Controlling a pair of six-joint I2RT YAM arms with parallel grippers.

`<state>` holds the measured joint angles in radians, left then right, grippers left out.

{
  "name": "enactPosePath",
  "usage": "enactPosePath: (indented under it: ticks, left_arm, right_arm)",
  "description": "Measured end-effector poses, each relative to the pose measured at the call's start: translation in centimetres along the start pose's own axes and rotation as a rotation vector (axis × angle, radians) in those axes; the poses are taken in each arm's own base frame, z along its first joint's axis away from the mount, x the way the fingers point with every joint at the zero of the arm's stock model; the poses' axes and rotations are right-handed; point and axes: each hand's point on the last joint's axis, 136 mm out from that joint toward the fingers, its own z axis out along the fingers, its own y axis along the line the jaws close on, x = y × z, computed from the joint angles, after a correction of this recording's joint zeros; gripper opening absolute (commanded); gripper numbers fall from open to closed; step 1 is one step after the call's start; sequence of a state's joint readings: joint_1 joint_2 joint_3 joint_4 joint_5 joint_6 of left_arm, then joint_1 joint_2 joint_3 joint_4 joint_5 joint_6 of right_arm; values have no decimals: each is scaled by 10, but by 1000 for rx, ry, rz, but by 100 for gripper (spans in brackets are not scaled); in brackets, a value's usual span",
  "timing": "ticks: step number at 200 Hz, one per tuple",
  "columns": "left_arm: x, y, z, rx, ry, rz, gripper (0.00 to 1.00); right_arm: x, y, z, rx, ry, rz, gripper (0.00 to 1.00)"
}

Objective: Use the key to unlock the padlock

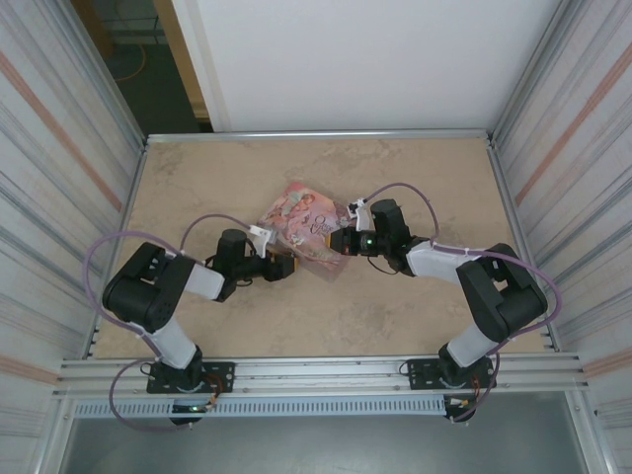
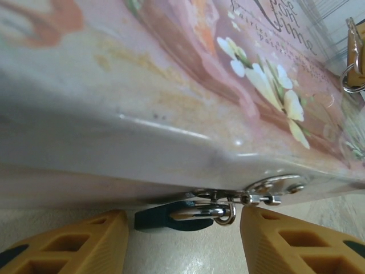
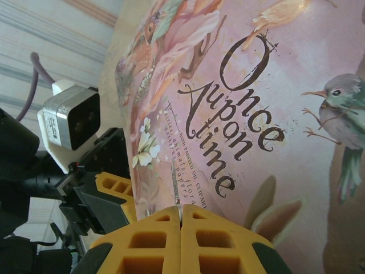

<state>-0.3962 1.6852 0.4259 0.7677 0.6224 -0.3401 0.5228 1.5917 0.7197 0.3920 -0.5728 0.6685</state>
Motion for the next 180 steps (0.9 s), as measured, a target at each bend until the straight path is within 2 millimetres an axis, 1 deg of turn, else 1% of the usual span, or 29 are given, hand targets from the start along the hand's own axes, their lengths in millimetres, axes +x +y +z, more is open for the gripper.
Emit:
enactPosePath:
  ticks: [63,110,180]
  left_arm:
    - [0,-1,3,12,-4,9,53]
    - [1,-1,5,-11,-6,17,48]
    - [3,-1,10,-65,-1,37,43]
  right_arm:
    - [0,0,0,0,0,0,0]
    - [0,0,0,0,0,0,0]
    - [0,0,0,0,0,0,0]
